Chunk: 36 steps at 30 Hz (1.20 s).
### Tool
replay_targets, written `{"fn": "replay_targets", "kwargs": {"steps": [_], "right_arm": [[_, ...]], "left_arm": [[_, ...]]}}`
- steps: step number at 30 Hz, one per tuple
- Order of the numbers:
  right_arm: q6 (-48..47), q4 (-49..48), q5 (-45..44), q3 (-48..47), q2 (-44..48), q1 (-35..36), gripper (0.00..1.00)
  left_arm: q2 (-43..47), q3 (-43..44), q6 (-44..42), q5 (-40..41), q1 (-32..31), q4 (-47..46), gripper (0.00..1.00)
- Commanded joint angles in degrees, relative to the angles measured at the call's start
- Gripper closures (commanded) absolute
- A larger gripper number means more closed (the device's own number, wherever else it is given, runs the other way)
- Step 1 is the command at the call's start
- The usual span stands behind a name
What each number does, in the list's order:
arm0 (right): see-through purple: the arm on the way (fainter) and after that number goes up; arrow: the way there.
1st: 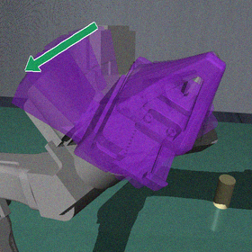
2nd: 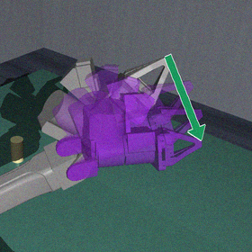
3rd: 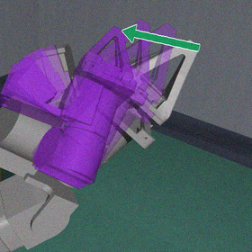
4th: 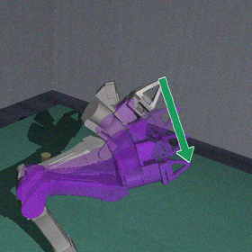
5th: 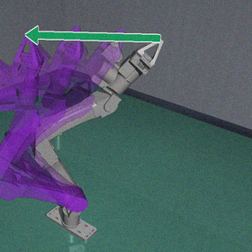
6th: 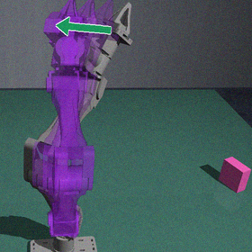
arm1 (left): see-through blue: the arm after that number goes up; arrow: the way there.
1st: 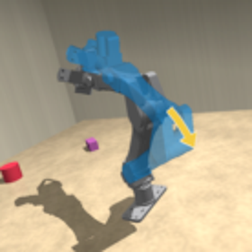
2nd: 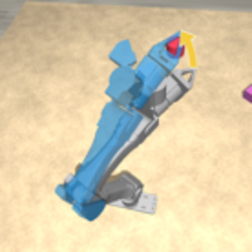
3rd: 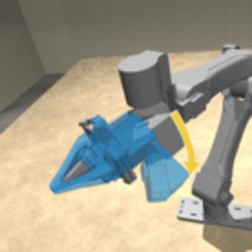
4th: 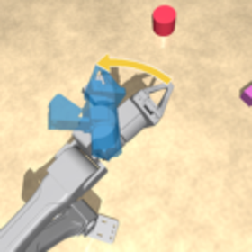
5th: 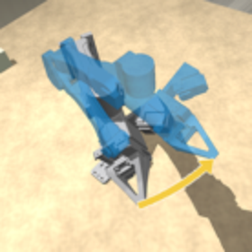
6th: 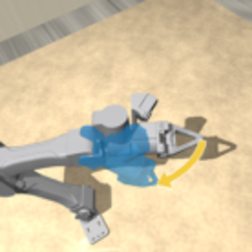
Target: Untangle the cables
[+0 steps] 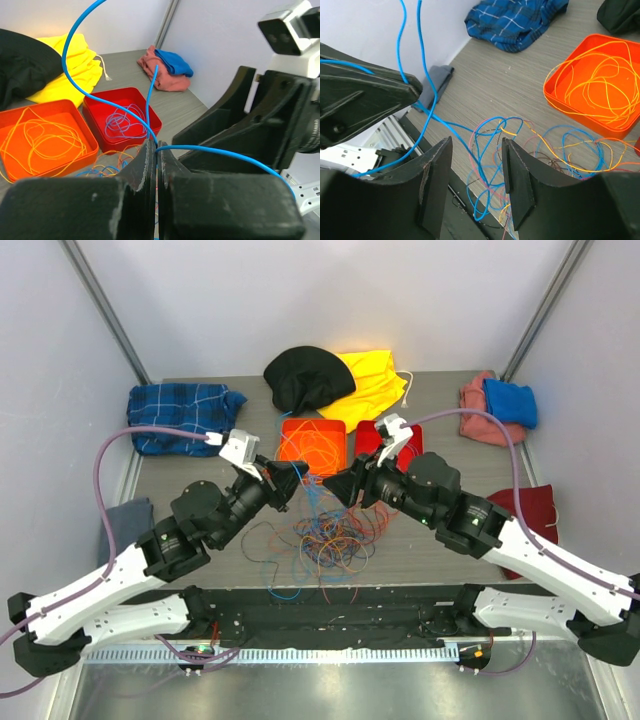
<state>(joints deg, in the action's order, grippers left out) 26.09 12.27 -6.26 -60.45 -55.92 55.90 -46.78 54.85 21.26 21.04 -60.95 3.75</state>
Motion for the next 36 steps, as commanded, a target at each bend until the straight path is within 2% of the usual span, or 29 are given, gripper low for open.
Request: {"fn": "replay_targets", "kwargs": {"steps": [1, 7, 10, 13, 16, 17, 19, 20, 23, 25, 27, 32, 36], "right_arm": [[-2.3, -1.9, 0.6, -1.4, -1.1, 0.4, 0.48], [-2.8, -1.8, 0.9, -1.0, -0.9, 0.4, 0.49], [-3.1, -1.5, 1.8, -0.7, -1.2, 0.4, 0.53], [-3.0, -1.0, 1.6, -0.1, -1.6, 0.4, 0.67], [-2.6, -0.6, -2.3, 0.7, -1.0, 0.4, 0.93], [-2.5, -0.6, -3.9, 0.6, -0.7, 0.4, 0.98], [-2.8, -0.6, -5.7, -0.2, 0.9, 0.4, 0.99], [-3.2, -0.3, -7.4, -0.9, 1.3, 0.4, 0.99], [-5.1, 2.6, -11.0, -4.8, 2.6, 0.4, 0.99], [-6.7, 5.0, -13.4, -8.3, 2.8, 0.4, 0.99], [-7.6, 7.1, -15.1, -11.3, 2.6, 0.4, 0.99], [-8.9, 10.8, -16.9, -16.2, 1.3, 0.4, 0.99], [-9.2, 12.2, -17.3, -18.2, 1.1, 0.4, 0.99]], "left_arm": [[-0.4, 2.5, 1.0, -1.6, 0.2, -1.8, 1.0], [-0.8, 2.7, 1.2, -2.1, 0.2, -1.8, 1.0], [-1.1, 2.8, 1.2, -2.1, 0.2, -2.0, 1.0], [-1.0, 2.8, 1.4, -2.4, 0.2, -2.2, 1.0], [-0.8, 2.5, 1.7, -2.6, 0.2, -2.1, 1.0], [-0.6, 2.3, 1.8, -2.6, 0.2, -2.1, 1.0], [0.5, 0.9, 2.6, -1.9, 0.1, -1.8, 1.0], [0.9, 0.4, 3.2, -1.2, 0.2, -1.6, 0.96], [3.2, -3.2, 5.8, 2.0, 0.2, -0.2, 0.45], [5.0, -5.6, 7.6, 4.6, 0.2, 1.0, 0.29], [6.0, -6.9, 10.3, 6.7, 0.2, 3.8, 0.01], [7.1, -8.4, 17.2, 13.8, 0.2, 14.5, 0.0], [7.6, -9.7, 20.6, 16.4, 0.1, 18.4, 0.0]]}}
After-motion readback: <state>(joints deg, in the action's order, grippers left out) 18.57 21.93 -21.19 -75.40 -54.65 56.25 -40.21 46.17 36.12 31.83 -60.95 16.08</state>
